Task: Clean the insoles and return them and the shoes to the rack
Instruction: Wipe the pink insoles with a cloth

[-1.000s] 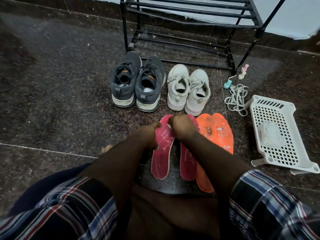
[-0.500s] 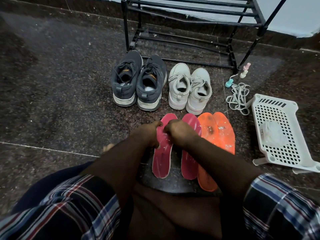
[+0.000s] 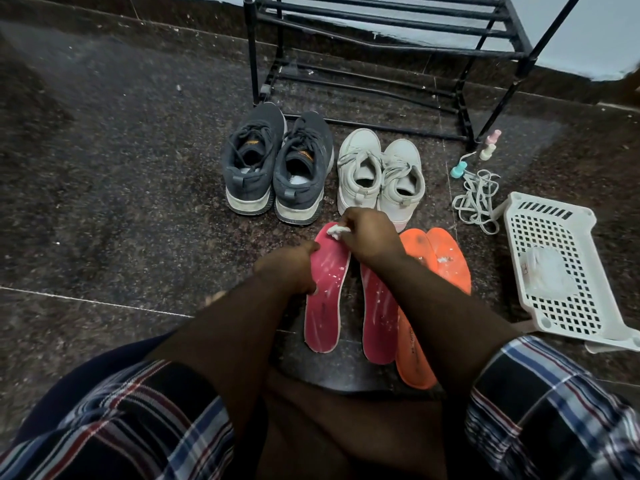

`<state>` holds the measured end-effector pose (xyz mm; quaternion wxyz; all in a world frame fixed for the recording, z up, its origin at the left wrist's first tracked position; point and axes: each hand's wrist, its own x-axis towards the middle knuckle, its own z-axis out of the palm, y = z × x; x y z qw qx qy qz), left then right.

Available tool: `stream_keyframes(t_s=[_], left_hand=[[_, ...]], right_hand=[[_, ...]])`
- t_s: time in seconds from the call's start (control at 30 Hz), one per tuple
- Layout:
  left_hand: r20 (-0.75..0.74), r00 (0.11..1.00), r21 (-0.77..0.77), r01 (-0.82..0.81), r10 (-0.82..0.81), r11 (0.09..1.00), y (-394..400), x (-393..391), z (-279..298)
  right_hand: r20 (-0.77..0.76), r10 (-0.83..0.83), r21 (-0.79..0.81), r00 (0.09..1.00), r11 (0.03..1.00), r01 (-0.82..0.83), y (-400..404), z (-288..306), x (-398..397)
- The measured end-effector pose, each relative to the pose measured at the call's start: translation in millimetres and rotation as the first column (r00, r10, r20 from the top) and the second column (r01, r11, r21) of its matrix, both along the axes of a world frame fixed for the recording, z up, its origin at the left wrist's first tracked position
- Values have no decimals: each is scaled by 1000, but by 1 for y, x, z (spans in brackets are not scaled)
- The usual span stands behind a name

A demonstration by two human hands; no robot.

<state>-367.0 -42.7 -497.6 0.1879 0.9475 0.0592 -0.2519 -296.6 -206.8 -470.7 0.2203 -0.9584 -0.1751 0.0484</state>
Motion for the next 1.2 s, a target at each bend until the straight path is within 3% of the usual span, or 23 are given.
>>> stream_keyframes(t_s=[0.1,0.2,0.43,0.5,0.63,0.9,1.0,1.13,1.2], left_hand=[[-3,1000,11,0,0,1000,0,-1,-2],[-23,1000,1,-14,14,1000,0,0,-2],[-36,999,11,-20,20,1000,-1,2,-3],[-38,999,22,-24,25,999,-2,2,-3],[-46,998,21,-38,39,999,-2,0,-3],[-46,998,20,-31,32,999,-3,1,-2],[-42,999,34,-12,14,999,-3,0,-3],[-47,999,42,-16,18,999,-3,-2,1],[-59,998,21,-28,29,999,-2,0,1]], right_hand=[[85,165,-242,983,960,-140,5,-7,0],[37,270,-396,962,888,-234,10,-19,-9],[12,486,-397,874,805,-442,8,-23,-39],[27,459,-434,888,806,-403,0,-18,-35],[73,240,-472,968,863,-178,-2,-12,-14],[-68,516,-303,854,805,-510,4,-21,-49],[-30,436,-303,899,853,-424,-1,-17,-29],[7,204,-284,979,939,-194,11,-11,-18],[-35,221,-224,975,949,-223,18,-14,-30]])
